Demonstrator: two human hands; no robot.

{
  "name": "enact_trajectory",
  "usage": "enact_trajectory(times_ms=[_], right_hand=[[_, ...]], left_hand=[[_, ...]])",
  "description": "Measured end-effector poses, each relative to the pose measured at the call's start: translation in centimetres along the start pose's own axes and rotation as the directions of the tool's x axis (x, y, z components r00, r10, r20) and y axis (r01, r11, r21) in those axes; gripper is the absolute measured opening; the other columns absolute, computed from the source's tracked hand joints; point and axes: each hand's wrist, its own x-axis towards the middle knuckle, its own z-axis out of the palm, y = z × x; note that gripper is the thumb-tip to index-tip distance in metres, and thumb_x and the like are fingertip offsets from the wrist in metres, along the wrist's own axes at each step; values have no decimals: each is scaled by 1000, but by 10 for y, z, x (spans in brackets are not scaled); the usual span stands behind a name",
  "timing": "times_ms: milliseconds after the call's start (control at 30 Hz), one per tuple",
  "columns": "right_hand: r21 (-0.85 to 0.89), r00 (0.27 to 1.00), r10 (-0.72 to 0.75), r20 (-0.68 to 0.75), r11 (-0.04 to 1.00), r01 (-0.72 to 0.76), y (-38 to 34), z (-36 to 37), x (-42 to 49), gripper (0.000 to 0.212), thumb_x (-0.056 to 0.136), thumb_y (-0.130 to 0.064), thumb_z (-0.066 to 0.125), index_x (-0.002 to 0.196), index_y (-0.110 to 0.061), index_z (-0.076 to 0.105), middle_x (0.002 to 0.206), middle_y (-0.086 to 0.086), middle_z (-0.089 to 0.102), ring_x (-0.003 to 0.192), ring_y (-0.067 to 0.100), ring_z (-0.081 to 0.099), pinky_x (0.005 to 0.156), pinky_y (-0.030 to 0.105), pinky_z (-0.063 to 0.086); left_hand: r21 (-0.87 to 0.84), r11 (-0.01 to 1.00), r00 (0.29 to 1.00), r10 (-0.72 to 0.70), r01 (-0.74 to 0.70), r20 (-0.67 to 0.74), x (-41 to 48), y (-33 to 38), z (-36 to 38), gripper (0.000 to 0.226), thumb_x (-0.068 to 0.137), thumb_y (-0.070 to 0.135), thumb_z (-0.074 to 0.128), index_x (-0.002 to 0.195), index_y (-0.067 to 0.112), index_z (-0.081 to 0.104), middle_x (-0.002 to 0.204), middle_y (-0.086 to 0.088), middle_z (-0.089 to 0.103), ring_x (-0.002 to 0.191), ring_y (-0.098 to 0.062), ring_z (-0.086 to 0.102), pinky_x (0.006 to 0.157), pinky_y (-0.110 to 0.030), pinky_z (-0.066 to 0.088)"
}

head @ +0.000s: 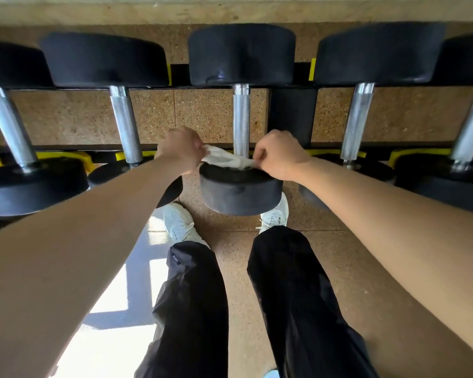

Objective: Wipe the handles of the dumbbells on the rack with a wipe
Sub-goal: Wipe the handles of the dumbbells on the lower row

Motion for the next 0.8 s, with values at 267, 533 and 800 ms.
enact_trajectory(times_ms=[267, 533, 800], right_hand=[[-3, 994, 85, -70, 996, -85, 6, -13, 5, 6, 86, -10, 71, 89, -14, 74, 99, 4, 70, 90, 21, 66, 81, 33, 54], [216, 829, 363, -426, 930, -296, 11, -29, 17, 12, 96, -18, 63, 104, -13, 71, 110, 5, 69, 101, 21, 65, 83, 30, 53], [520, 690, 589, -421, 780, -349, -15, -34, 39, 15, 98, -23, 60, 102, -12, 68, 98, 0, 66, 85, 15, 63, 70, 25, 54]], left_hand=[[-40, 999, 999, -6, 5, -33, 6, -3, -4, 24, 101, 32, 60, 113, 13, 67, 95, -5, 66, 73, -17, 61, 56, -28, 50], [-194, 977, 993, 74, -91, -97, 16, 20, -11, 22, 105, 34, 50, 113, 17, 61, 93, -5, 69, 80, -22, 68, 65, -34, 54], [-734, 654, 969, -245, 182, 22, 28, 43, -20, 17, 103, 32, 54, 104, 20, 66, 94, -5, 70, 69, -16, 59, 62, -27, 51]])
